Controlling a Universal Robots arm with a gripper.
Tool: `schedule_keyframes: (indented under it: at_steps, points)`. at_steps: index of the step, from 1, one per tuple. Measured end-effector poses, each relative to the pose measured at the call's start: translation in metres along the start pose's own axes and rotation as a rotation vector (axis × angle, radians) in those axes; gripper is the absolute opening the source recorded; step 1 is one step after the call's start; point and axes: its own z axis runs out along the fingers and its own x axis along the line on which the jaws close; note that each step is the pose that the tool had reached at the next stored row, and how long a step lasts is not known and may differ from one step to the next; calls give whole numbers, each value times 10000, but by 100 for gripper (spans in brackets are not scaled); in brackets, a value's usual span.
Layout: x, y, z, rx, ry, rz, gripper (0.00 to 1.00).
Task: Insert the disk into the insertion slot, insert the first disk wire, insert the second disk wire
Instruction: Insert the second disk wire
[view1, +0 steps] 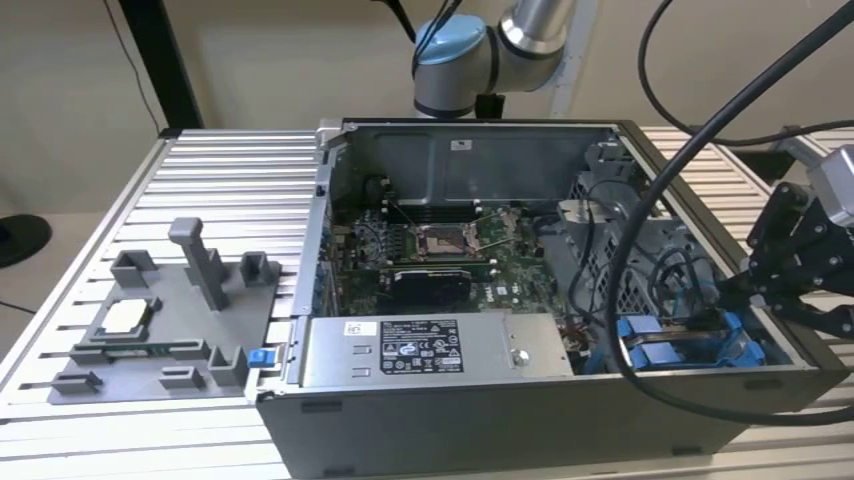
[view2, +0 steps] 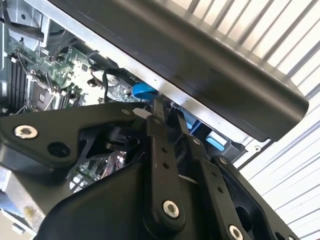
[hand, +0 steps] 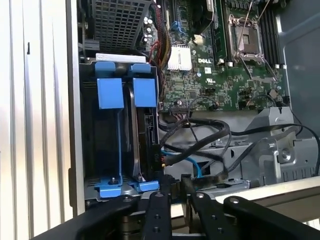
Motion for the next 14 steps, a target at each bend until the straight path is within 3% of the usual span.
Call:
schedule_keyframes:
  at_steps: [11, 14]
  points:
    - [0, 2, -1, 20, -113, 77, 100]
    - [-11, 8, -35, 2, -183, 70, 100]
